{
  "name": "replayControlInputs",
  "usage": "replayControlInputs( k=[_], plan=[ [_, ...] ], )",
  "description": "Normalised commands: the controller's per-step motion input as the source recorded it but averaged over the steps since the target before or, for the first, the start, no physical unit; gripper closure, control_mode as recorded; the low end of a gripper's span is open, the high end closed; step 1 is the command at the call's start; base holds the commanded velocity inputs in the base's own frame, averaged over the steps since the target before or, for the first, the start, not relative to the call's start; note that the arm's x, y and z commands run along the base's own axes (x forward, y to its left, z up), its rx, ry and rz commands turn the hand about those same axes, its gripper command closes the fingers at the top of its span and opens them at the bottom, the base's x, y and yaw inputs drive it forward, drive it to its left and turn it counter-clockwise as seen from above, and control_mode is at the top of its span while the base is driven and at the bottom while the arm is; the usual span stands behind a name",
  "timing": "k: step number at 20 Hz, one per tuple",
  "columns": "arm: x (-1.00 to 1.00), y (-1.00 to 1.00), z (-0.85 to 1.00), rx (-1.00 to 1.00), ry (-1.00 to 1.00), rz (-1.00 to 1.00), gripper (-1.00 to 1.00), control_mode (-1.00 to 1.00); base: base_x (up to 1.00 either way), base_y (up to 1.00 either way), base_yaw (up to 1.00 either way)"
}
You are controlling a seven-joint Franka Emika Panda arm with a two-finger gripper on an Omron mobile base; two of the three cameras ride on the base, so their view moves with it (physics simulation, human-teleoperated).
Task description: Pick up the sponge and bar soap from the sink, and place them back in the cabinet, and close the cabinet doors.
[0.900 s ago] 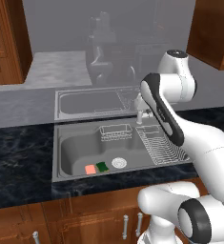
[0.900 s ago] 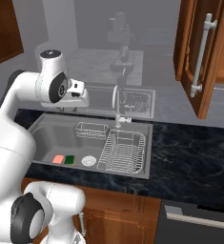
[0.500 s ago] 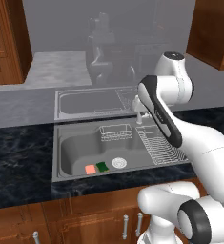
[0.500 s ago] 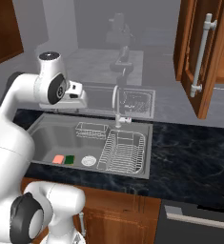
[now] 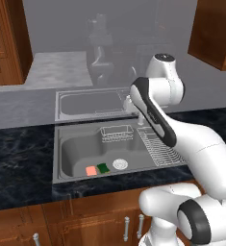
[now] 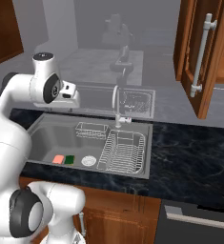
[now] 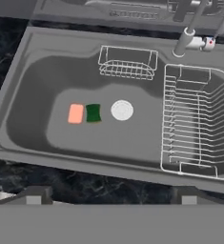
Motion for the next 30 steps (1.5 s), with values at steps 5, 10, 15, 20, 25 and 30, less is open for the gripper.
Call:
replayControlInputs(
  k=[5,10,15,20,25,30],
  plan=[
    [0.25,0.22,-0.06,0.09,0.00,-0.07,-1.00,-1.00,0.00,0.00,0.00],
    [0.36,0.22,-0.21,0.06,0.00,-0.06,-1.00,-1.00,0.00,0.00,0.00],
    [0.25,0.10,-0.40,0.00,0.00,0.00,-1.00,-1.00,0.00,0.00,0.00],
    [0.17,0.00,-0.32,0.00,0.03,0.01,-1.00,-1.00,0.00,0.00,0.00],
    [0.17,0.05,-0.26,0.00,0.02,0.01,-1.00,-1.00,0.00,0.00,0.00],
    [0.14,0.22,-0.29,0.00,0.00,0.00,-1.00,-1.00,0.00,0.00,0.00]
  ],
)
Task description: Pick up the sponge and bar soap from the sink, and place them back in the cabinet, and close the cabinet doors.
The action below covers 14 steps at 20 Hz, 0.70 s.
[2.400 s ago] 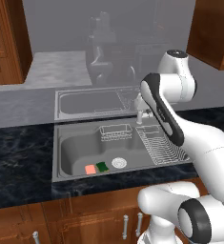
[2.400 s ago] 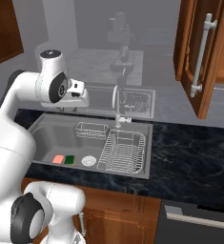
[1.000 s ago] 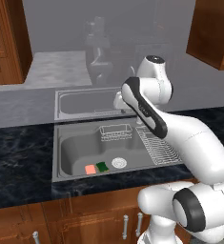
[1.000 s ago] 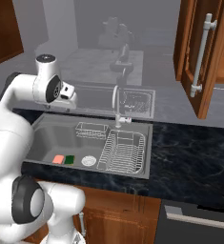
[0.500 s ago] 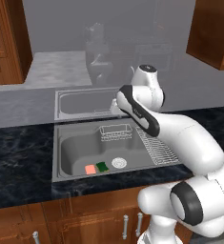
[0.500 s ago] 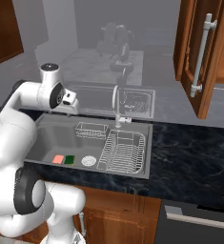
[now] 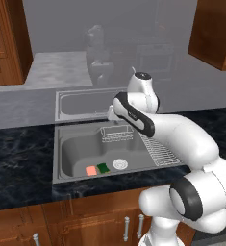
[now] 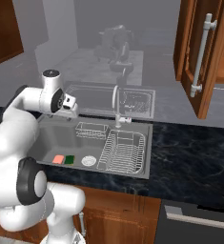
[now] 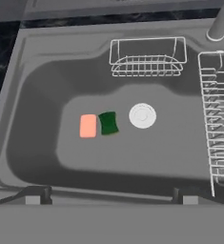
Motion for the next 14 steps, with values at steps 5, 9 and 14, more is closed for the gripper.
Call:
replayControlInputs(
  k=[5,9,14],
  plan=[
    [0.03,0.24,-0.17,0.00,0.00,0.00,-1.00,-1.00,0.00,0.00,0.00],
    [0.07,0.10,-0.13,0.00,0.00,0.00,-1.00,-1.00,0.00,0.00,0.00],
    [0.14,0.01,-0.19,0.00,0.00,0.06,-1.00,-1.00,0.00,0.00,0.00]
  ],
)
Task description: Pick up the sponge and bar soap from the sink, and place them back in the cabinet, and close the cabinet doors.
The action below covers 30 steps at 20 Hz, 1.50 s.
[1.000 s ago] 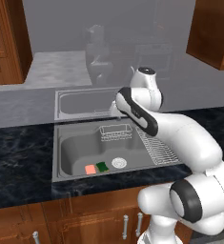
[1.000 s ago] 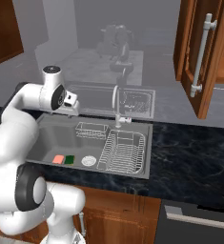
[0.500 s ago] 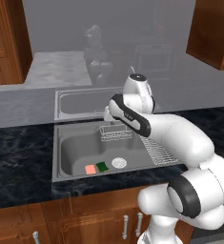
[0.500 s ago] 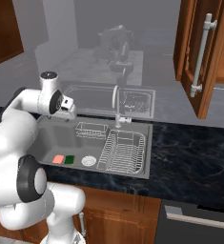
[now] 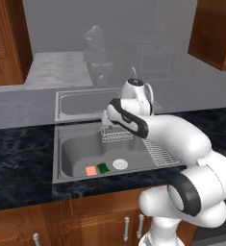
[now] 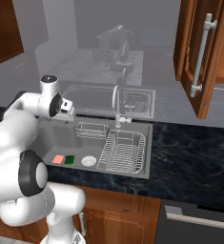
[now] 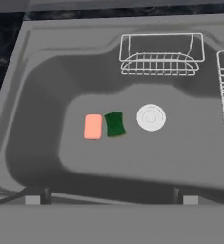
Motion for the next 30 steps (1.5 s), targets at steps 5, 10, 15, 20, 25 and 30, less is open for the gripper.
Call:
replayControlInputs(
  k=[5,10,15,20,25,30],
  plan=[
    [0.18,0.00,-0.22,0.00,0.00,0.08,-1.00,-1.00,0.00,0.00,0.00],
    [0.20,0.00,-0.30,-0.01,0.00,0.07,-1.00,-1.00,0.00,0.00,0.00],
    [0.03,0.00,-0.18,-0.01,0.00,0.04,-1.00,-1.00,0.00,0.00,0.00],
    [0.00,0.00,-0.16,-0.02,0.00,0.00,-1.00,-1.00,0.00,0.00,0.00],
    [0.00,0.00,-0.22,-0.05,0.00,0.00,-1.00,-1.00,0.00,0.00,0.00],
    [0.03,0.00,-0.26,-0.03,0.00,0.00,-1.00,-1.00,0.00,0.00,0.00]
  ],
)
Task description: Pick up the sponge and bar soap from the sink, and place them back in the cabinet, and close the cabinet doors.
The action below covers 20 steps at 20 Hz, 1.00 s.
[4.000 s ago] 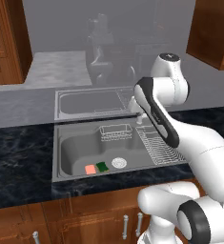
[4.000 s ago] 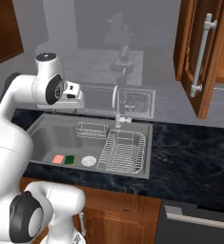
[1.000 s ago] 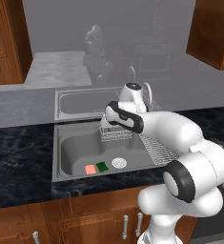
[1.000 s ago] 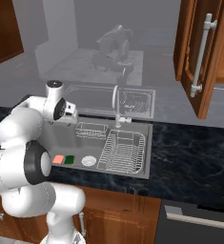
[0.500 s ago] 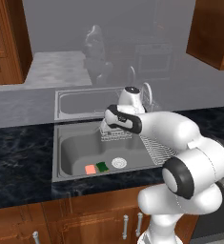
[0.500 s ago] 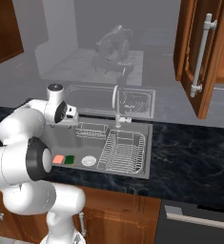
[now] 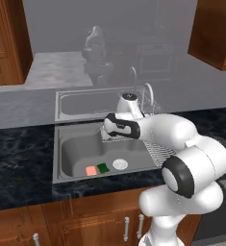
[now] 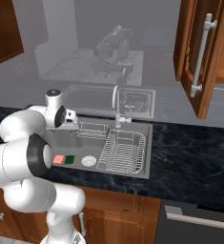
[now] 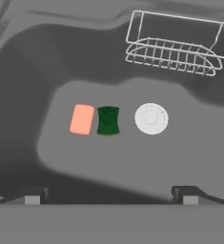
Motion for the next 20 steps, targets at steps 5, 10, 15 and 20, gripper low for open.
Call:
replayControlInputs(
  k=[5,10,15,20],
  plan=[
    [0.26,0.00,-0.34,0.00,0.00,0.00,-1.00,-1.00,0.00,0.00,0.00],
    [0.26,0.00,-0.33,0.00,0.00,0.01,-1.00,-1.00,0.00,0.00,0.00],
    [0.18,0.00,-0.30,0.00,0.00,0.02,-1.00,-1.00,0.00,0.00,0.00],
    [0.16,0.05,-0.21,0.00,0.00,0.00,-1.00,-1.00,0.00,0.00,0.00]
  ],
)
